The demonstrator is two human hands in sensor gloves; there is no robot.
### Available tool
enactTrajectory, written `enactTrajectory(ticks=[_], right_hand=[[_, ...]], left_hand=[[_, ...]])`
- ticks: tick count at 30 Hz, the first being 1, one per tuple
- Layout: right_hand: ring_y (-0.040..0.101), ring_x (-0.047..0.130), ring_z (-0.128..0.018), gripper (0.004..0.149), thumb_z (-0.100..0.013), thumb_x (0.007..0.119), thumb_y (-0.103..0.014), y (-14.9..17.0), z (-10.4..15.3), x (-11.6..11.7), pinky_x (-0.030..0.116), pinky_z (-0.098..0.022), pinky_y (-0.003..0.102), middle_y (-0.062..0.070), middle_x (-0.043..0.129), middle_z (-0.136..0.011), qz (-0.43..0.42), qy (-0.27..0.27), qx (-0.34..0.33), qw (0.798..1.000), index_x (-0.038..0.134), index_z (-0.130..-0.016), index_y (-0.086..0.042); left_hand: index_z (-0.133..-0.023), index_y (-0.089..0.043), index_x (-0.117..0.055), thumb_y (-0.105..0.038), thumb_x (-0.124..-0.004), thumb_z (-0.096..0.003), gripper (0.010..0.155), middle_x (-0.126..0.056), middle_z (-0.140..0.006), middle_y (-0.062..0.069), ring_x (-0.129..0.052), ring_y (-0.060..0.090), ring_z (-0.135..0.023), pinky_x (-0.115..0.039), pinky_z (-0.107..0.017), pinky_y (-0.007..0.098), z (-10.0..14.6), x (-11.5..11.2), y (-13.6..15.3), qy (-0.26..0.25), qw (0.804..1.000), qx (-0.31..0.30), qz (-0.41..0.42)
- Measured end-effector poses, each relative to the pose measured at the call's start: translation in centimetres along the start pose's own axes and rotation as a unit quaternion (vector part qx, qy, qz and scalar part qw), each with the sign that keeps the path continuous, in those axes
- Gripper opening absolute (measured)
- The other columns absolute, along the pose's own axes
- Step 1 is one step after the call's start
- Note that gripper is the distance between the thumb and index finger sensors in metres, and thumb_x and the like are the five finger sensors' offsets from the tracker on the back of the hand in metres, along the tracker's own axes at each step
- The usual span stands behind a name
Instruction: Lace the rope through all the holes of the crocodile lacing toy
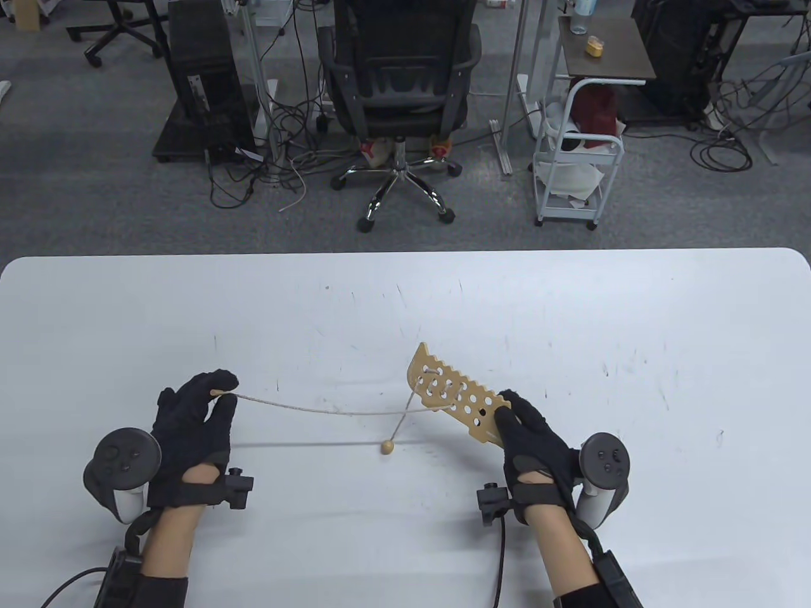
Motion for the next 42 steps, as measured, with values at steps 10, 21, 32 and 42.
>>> enactTrajectory(ticks=[10,21,32,42], right_hand=[[0.027,0.107,-0.055,0.047,-0.044,0.084,-0.037,-0.9,0.8,1.5,0.081,-0.048,0.048,0.007,0.103,-0.069,0.009,-0.034,-0.023,0.999,0.081,-0.086,-0.017],[0.026,0.108,-0.054,0.047,-0.044,0.084,-0.038,-1.3,1.5,3.2,0.082,-0.048,0.046,0.006,0.103,-0.068,0.029,-0.067,-0.039,0.997,0.081,-0.086,-0.017],[0.025,0.11,-0.05,0.047,-0.044,0.084,-0.038,-1.9,2.3,4.6,0.085,-0.044,0.044,0.006,0.104,-0.067,0.069,-0.097,-0.067,0.991,0.082,-0.085,-0.016],[0.023,0.111,-0.047,0.047,-0.043,0.085,-0.042,-2.4,2.9,5.6,0.086,-0.043,0.044,0.001,0.105,-0.069,0.095,-0.11,-0.078,0.986,0.083,-0.085,-0.021]], left_hand=[[-0.093,-0.041,-0.078,-0.037,-0.083,-0.0436,0.05,-0.097,-0.085,-0.008,-0.087,0.025,-0.09,-0.047,-0.079,0.059,0.6,-2.8,-2.5,0.058,0.996,-0.06,-0.043],[-0.097,-0.037,-0.076,-0.04,-0.09,-0.0414,0.057,-0.104,-0.072,-0.008,-0.095,0.022,-0.081,-0.059,-0.076,0.054,1.5,-5.0,-4.6,0.104,0.987,-0.115,-0.048],[-0.087,-0.036,-0.087,-0.039,-0.092,-0.0415,0.046,-0.106,-0.069,-0.007,-0.097,0.022,-0.078,-0.061,-0.076,0.054,3.0,-8.1,-6.9,0.18,0.969,-0.165,-0.035],[-0.082,-0.035,-0.092,-0.039,-0.093,-0.0416,0.041,-0.107,-0.066,-0.006,-0.098,0.022,-0.076,-0.059,-0.076,0.054,4.4,-10.3,-8.8,0.229,0.953,-0.194,-0.037]])
Point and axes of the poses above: the tracker on the back of each hand, its own y axis roughly to the little-finger side, its own z axis roughly from the fingertips to the wrist, x = y × z, the point moved 3 cm from there along -z, roughly from the wrist to the fingertips
